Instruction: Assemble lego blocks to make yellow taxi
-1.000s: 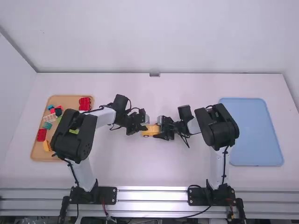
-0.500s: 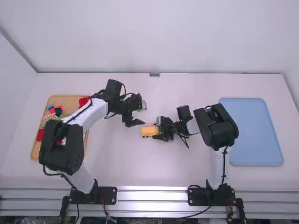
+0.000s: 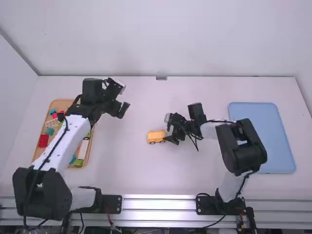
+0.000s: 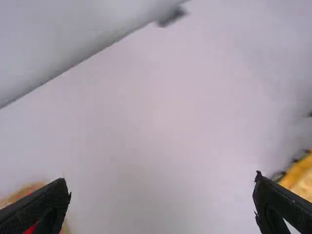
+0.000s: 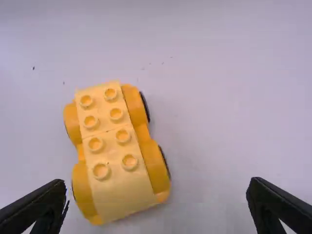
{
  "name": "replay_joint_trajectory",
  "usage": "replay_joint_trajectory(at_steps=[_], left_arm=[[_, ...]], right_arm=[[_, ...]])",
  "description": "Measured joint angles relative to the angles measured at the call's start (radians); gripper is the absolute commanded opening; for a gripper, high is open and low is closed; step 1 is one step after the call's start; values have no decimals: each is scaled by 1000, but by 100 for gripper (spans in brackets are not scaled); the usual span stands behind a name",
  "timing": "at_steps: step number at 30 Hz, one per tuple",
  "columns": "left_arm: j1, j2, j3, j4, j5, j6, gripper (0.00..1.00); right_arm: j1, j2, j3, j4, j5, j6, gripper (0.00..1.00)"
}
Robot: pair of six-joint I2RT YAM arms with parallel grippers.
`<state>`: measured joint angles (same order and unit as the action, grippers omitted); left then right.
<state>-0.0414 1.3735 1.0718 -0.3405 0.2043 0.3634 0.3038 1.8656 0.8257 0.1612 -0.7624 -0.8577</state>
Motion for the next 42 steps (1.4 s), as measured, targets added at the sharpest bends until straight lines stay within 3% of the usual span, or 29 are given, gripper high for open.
replay_joint_trajectory(at_steps=[8, 15, 23, 28, 31, 42], left_arm=[[136, -195, -51, -21, -246, -323, 99], [180, -219, -55, -77, -414, -433, 99], [262, -220, -58, -221, -681, -798, 99], [345, -236, -58, -224, -695, -874, 99], [464, -248, -58, -232, -643, -896, 99], [791, -251, -58, -280, -496, -943, 99]], right_arm=[[5, -228, 105, -225, 27, -7, 98], [46, -244, 258, -310, -47, 0, 99], [147, -244, 376, -320, -84, 65, 99], [196, -244, 388, -322, -88, 90, 99], [217, -244, 388, -321, -79, 100, 99], [228, -244, 388, -322, -19, 107, 99]])
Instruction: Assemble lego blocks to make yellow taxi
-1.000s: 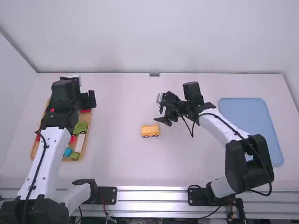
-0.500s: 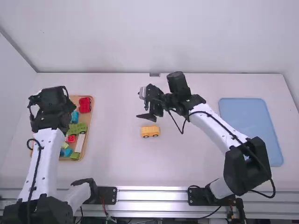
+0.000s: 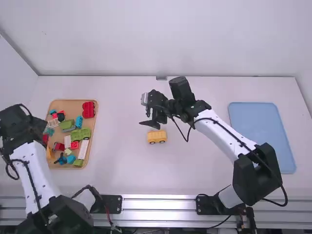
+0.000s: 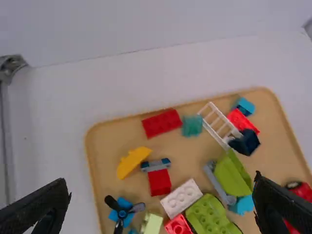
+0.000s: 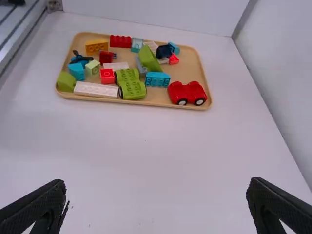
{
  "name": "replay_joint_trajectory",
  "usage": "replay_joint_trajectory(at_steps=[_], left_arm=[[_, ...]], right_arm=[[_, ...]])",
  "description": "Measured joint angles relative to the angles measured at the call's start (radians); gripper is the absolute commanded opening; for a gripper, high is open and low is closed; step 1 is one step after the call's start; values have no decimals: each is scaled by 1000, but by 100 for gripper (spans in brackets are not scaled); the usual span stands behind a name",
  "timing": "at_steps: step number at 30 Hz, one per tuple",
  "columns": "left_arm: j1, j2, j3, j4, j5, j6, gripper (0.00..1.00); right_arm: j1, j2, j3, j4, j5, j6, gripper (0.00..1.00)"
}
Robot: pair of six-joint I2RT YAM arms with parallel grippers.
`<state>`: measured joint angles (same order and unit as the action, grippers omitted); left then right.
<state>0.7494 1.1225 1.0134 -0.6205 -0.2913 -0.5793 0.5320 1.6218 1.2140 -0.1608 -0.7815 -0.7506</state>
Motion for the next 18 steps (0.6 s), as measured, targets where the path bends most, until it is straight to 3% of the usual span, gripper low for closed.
replay_joint_trajectory(at_steps=[11, 18], left_arm=[[193, 20, 2, 27, 153, 63, 99], [250, 250, 63, -92, 274, 259, 99]], right_arm=[[0, 0, 0, 1, 4, -14, 99], [0, 0, 0, 19, 7, -22, 99]])
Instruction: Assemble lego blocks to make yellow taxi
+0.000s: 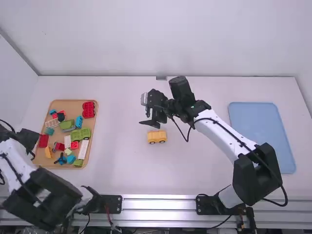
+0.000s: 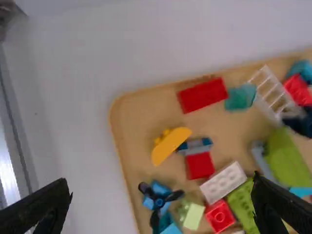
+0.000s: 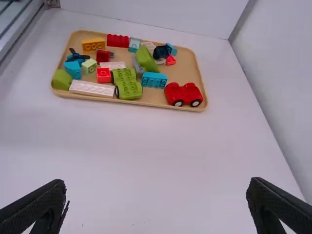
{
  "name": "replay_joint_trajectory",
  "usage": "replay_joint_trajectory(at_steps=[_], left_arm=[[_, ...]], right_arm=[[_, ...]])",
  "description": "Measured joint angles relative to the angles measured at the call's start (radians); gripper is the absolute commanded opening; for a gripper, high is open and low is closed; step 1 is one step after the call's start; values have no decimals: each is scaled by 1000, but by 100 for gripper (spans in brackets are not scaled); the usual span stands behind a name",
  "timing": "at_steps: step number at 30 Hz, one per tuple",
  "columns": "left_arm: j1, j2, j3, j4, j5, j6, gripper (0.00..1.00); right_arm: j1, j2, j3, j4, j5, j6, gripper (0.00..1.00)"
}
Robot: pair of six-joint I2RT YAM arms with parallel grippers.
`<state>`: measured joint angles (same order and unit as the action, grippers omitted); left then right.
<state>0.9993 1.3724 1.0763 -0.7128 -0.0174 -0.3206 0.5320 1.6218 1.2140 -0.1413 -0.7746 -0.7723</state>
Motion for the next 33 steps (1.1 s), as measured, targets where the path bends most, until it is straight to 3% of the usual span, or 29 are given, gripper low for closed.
replay_joint_trajectory(at_steps=[9, 10, 11, 14, 26, 28, 33], left_arm=[[-8, 247, 15, 6, 44, 243, 99], [-8, 276, 15, 19, 43, 282, 93], [-8, 299, 15, 36, 44, 320, 70], [-8, 343, 15, 84, 57, 410, 54], [-8, 407, 17, 175, 65, 585, 48], [-8, 407, 17, 180, 66, 592, 56], [-8, 407, 16, 182, 66, 600, 53]], right_arm=[[0, 0, 0, 3, 0, -2, 99], [0, 0, 0, 3, 0, -2, 99], [0, 0, 0, 4, 0, -2, 98], [0, 0, 0, 4, 0, -3, 99], [0, 0, 0, 7, 2, -2, 99], [0, 0, 0, 6, 14, -1, 98], [0, 0, 0, 6, 41, -2, 99]])
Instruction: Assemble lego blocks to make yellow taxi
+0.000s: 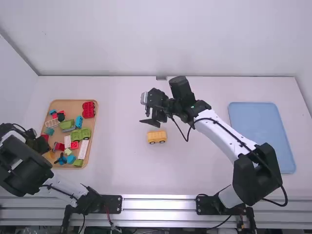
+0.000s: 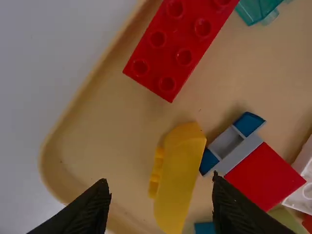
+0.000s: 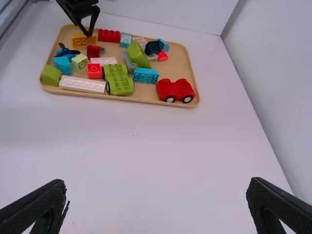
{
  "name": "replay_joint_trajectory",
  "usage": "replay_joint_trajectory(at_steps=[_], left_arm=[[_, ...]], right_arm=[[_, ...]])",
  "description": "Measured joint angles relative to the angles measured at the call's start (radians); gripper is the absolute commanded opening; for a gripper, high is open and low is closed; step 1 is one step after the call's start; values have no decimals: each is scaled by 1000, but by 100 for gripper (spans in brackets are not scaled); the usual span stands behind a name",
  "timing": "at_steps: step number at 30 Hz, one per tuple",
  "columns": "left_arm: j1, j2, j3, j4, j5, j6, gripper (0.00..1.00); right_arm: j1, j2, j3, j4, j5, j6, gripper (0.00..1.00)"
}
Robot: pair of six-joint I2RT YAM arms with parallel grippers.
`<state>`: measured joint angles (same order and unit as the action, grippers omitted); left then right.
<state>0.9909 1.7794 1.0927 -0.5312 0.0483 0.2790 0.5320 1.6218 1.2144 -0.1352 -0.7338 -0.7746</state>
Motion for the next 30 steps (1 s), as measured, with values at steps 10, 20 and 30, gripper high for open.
replay_joint_trajectory(at_steps=[10, 20, 30], left_arm=[[0, 0, -82, 104, 20, 3, 46], [0, 0, -116, 152, 35, 79, 47], [2, -6, -162, 179, -10, -9, 36]], right_arm=[[0, 0, 0, 0, 22, -1, 98], [0, 0, 0, 15, 31, 3, 98], [0, 0, 0, 25, 34, 16, 99]])
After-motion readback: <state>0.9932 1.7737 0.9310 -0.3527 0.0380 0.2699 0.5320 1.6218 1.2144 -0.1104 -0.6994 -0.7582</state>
